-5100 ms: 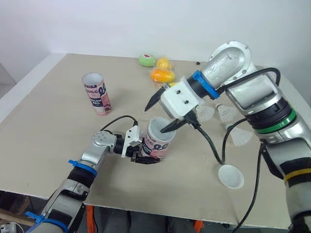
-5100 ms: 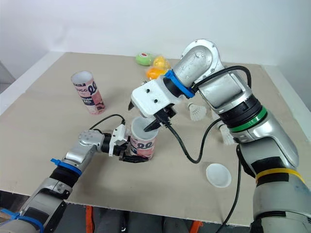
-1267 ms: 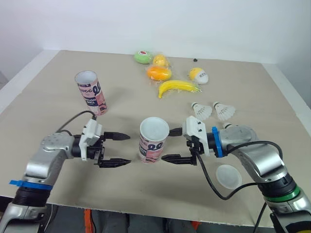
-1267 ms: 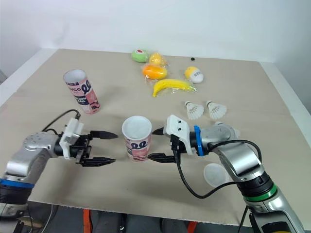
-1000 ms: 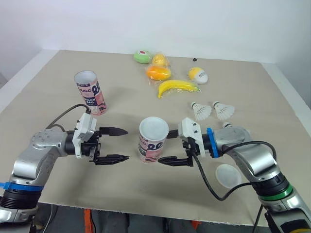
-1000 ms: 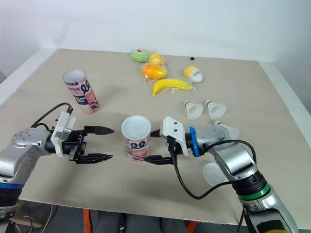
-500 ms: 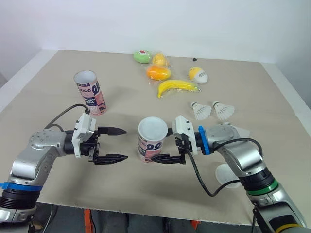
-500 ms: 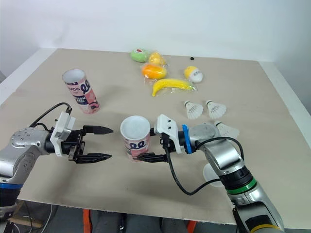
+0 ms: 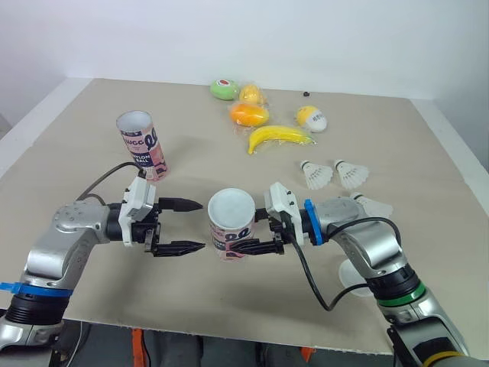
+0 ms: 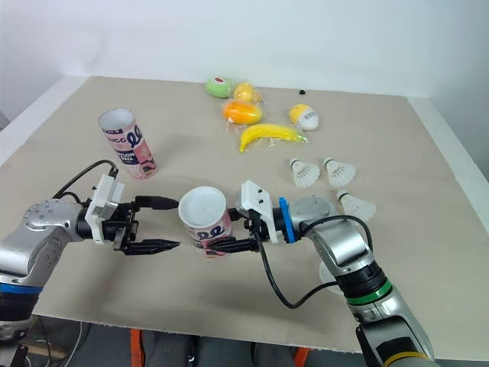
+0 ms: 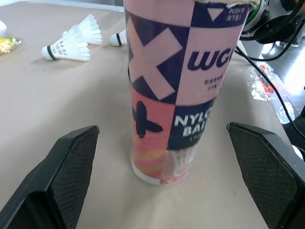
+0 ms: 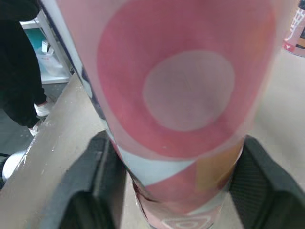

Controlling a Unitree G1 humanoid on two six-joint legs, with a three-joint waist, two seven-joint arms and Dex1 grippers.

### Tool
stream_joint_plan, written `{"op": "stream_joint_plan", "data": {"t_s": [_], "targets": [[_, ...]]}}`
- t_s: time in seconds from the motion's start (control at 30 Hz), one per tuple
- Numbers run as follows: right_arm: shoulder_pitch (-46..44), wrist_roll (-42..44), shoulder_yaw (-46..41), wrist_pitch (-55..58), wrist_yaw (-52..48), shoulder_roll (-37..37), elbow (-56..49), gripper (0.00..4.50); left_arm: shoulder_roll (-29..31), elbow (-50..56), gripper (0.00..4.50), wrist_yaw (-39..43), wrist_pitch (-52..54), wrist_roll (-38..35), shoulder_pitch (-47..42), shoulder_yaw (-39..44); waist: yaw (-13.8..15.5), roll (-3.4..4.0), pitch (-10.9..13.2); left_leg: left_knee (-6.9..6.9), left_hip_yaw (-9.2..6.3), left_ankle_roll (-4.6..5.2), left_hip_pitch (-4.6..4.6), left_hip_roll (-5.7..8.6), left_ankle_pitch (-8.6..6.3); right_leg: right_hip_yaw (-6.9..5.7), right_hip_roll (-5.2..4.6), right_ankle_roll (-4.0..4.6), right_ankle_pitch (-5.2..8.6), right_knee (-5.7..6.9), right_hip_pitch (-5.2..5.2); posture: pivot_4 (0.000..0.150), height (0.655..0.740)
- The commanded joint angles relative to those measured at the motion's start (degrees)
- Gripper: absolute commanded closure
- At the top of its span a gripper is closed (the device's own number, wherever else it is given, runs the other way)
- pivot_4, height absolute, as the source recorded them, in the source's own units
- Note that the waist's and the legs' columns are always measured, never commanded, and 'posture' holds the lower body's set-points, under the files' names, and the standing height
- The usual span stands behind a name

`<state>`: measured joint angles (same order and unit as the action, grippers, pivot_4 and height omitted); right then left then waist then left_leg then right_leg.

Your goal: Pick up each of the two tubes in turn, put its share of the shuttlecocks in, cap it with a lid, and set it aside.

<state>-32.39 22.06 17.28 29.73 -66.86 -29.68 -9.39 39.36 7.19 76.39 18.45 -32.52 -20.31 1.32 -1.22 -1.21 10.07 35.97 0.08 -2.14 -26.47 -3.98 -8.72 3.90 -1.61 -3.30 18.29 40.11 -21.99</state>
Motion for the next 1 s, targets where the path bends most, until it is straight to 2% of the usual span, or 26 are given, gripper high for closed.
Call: {"op": "stream_joint_plan", "data": {"t_s": [0.03,0.23,0.43,0.53,0.73,0.9,1.0], "targets": [[-0.70,2.55,-3.72,1.06,0.82,-0.68,-3.15,1.64,-1.36,0.69,0.00,-1.16,0.00,-0.86,-1.60,-0.22,0.00,0.00,0.00,0.01,0.00,0.00,0.00,0.00,0.00,0.00,0.00,0.00,0.00,0.01,0.00,0.150,0.6946],[-0.30,11.81,-21.46,5.76,4.94,-6.63,-4.98,1.64,-4.95,1.10,0.00,-2.04,0.66,-0.67,-2.72,-3.15,0.23,-0.02,0.04,0.06,-0.02,0.00,-0.04,0.04,0.00,-0.01,-0.04,-0.05,-0.03,0.01,0.04,0.150,0.6946],[-2.71,4.66,-37.77,2.41,17.56,-18.57,15.13,1.64,-9.60,-1.78,0.00,-2.99,0.40,-0.66,-7.02,-5.03,0.17,0.00,0.06,0.15,-0.04,0.05,-0.01,0.06,0.04,-0.02,-0.03,-0.06,-0.11,-0.01,0.09,0.150,0.6946],[0.23,0.19,-44.12,-0.19,24.12,-24.16,24.88,1.64,-12.66,-2.51,0.00,-3.81,1.76,-2.26,-8.95,-5.51,0.15,0.05,0.07,0.12,0.01,0.07,-0.04,0.10,0.03,0.06,-0.05,-0.10,-0.08,-0.01,0.07,0.150,0.6946],[8.98,-0.36,-50.99,-2.48,28.40,-23.94,32.23,1.64,-14.48,-3.11,0.00,-3.84,1.78,-0.95,-9.97,-7.17,0.00,0.13,0.04,0.04,0.03,0.09,0.00,0.12,0.02,0.10,-0.04,-0.12,-0.07,-0.03,0.08,0.150,0.6946],[11.64,0.06,-51.60,-3.84,30.10,-23.11,35.26,1.64,-14.53,-2.98,0.00,-4.10,2.09,-1.26,-10.35,-7.42,-0.75,0.81,0.04,0.18,0.16,0.09,0.03,0.15,0.02,0.30,-0.07,-0.25,-0.17,-0.02,0.09,0.150,0.6946],[11.85,0.36,-51.36,-4.03,30.89,-22.25,38.11,1.64,-14.44,-2.83,0.00,-4.17,2.25,-1.40,-10.37,-7.40,-0.79,0.81,0.04,0.21,0.13,0.16,0.09,0.15,0.14,0.31,-0.03,-0.33,-0.25,0.00,0.12,0.150,0.6946]]}}
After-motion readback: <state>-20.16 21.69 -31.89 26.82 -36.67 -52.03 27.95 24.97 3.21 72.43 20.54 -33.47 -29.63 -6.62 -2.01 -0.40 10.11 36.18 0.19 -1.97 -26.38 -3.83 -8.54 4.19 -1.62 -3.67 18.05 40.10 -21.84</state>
